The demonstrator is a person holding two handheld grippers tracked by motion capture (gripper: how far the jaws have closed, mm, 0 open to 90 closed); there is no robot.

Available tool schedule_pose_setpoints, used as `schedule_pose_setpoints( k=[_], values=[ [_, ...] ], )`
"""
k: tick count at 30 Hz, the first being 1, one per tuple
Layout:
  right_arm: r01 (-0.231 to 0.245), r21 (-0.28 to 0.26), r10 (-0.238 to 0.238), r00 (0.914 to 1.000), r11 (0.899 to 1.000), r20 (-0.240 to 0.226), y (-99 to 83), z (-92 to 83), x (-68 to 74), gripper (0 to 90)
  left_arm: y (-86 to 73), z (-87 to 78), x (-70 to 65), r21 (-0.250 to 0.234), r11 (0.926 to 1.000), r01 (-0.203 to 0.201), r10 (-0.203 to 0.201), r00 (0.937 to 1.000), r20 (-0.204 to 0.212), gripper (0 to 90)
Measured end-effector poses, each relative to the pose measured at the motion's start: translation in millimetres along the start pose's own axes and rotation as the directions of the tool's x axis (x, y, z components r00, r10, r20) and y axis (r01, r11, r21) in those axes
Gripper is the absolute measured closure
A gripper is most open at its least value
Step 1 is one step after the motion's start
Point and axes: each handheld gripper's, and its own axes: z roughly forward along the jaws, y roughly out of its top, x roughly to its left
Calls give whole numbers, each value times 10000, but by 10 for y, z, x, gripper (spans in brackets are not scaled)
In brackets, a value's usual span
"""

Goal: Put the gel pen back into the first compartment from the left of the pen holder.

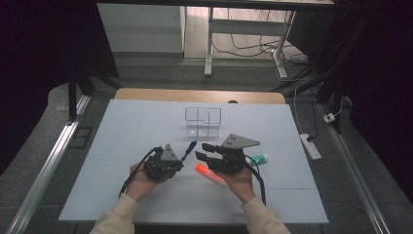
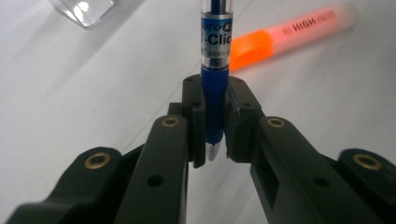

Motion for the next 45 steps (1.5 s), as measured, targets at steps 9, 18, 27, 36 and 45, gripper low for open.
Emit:
schedule_pose_setpoints(
  k=[9, 18, 27, 36, 45],
  values=[
    [919, 620, -899, 9954, 9938, -344, 8, 23, 125, 566, 54, 5, -65, 1575, 9851, -686, 569, 9953, 780, 794],
    [1880, 1716, -1734, 9801, 9671, -962, -24, 169, 227, 553, 66, 38, -95, 2197, 9713, -908, 591, 9874, 1469, 794],
    [2985, 2774, -2717, 9533, 9132, -1315, -56, 292, 266, 542, 103, 2, -150, 2417, 9618, -1288, 873, 9806, 1754, 794],
    [4729, 3896, -4269, 8811, 7903, -2035, -69, 332, 369, 559, 118, -63, -173, 2485, 9518, -1797, 1204, 9642, 2363, 796],
    [6169, 4492, -5437, 7853, 6463, -2962, -180, 425, 474, 587, 129, -97, -192, 2257, 9497, -2170, 1451, 9438, 2969, 796]
  ],
)
